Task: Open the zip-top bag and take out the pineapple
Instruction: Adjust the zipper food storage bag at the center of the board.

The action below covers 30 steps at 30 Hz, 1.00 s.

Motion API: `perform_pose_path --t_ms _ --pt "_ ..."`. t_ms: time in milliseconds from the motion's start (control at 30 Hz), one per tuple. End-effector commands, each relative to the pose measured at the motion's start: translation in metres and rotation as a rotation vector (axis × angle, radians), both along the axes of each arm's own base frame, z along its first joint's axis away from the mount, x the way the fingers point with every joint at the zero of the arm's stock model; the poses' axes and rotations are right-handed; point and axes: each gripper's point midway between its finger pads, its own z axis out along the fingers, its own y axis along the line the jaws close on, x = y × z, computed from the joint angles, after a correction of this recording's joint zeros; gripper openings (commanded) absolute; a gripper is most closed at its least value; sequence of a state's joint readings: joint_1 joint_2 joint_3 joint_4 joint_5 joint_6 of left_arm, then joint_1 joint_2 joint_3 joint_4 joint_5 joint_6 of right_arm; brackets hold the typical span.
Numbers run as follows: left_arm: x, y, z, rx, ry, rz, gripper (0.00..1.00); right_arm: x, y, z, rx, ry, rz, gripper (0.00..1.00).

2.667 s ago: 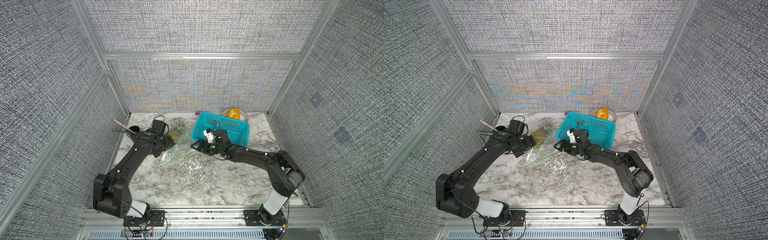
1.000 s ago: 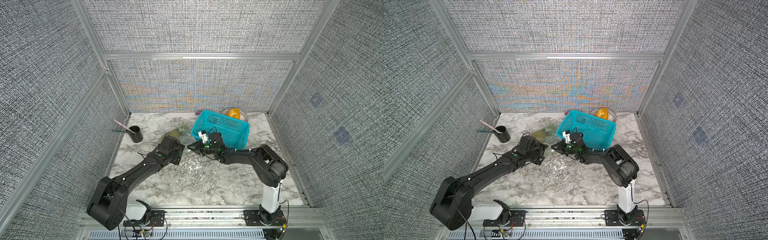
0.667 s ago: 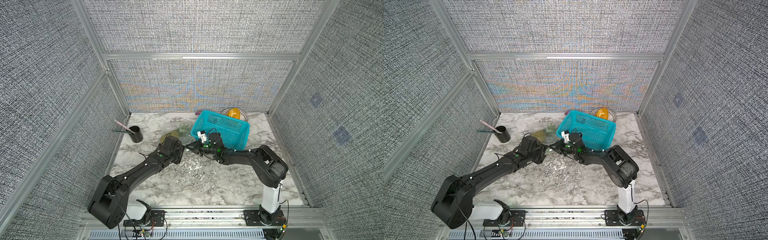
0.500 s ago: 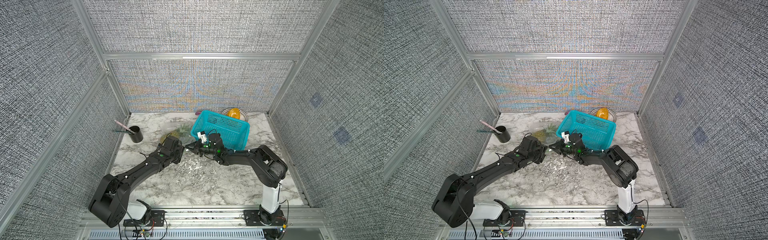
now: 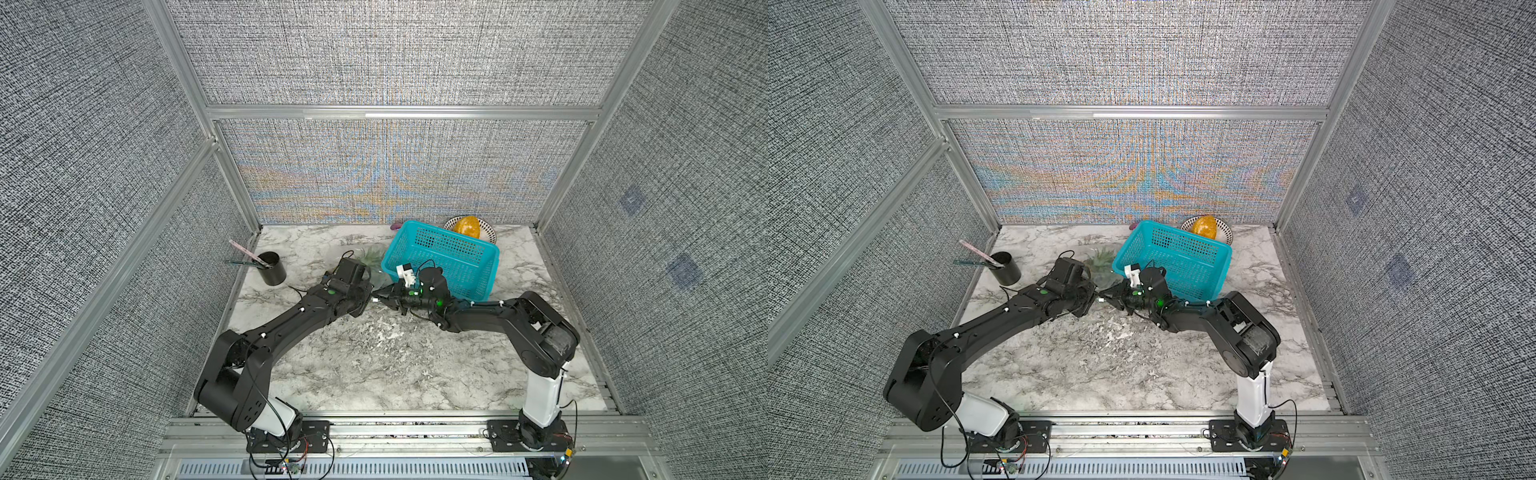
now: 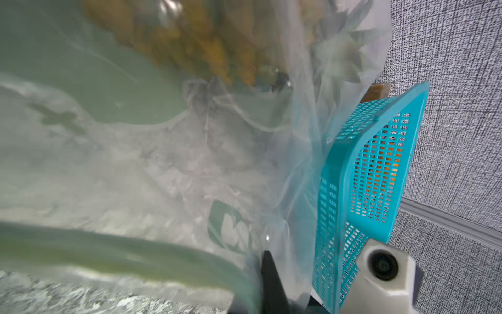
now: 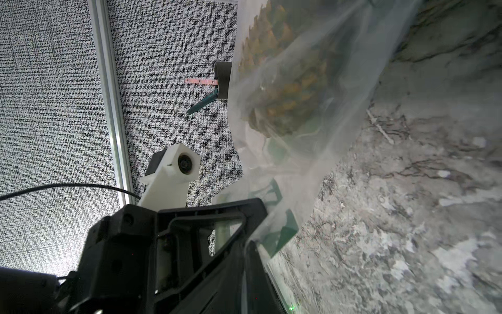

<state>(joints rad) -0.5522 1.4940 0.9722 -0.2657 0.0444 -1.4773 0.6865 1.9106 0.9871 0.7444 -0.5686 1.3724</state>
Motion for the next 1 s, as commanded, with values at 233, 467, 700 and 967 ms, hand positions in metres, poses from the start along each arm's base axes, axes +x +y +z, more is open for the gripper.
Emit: perform_pose_path --t_ms 233,467,700,967 --pt "-0.031 0.015 -0.014 0.015 0.063 -0.004 0.06 -0.016 -0.005 -0.009 -0.002 0.031 0.051 0.24" --pt "-0.033 0.013 -0.018 0.011 0.076 -0.019 0.06 -0.020 -0.008 -0.002 0.030 0.023 0.061 0.21" --pt "-0.032 0.011 -0.018 0.006 0.067 -0.029 0.06 -0.026 -0.009 0.003 0.064 0.040 0.071 0.17" --pt "-0.030 0.008 -0.017 -0.007 0.055 -0.041 0.06 -0.031 -0.012 -0.003 0.079 0.067 0.068 0.25"
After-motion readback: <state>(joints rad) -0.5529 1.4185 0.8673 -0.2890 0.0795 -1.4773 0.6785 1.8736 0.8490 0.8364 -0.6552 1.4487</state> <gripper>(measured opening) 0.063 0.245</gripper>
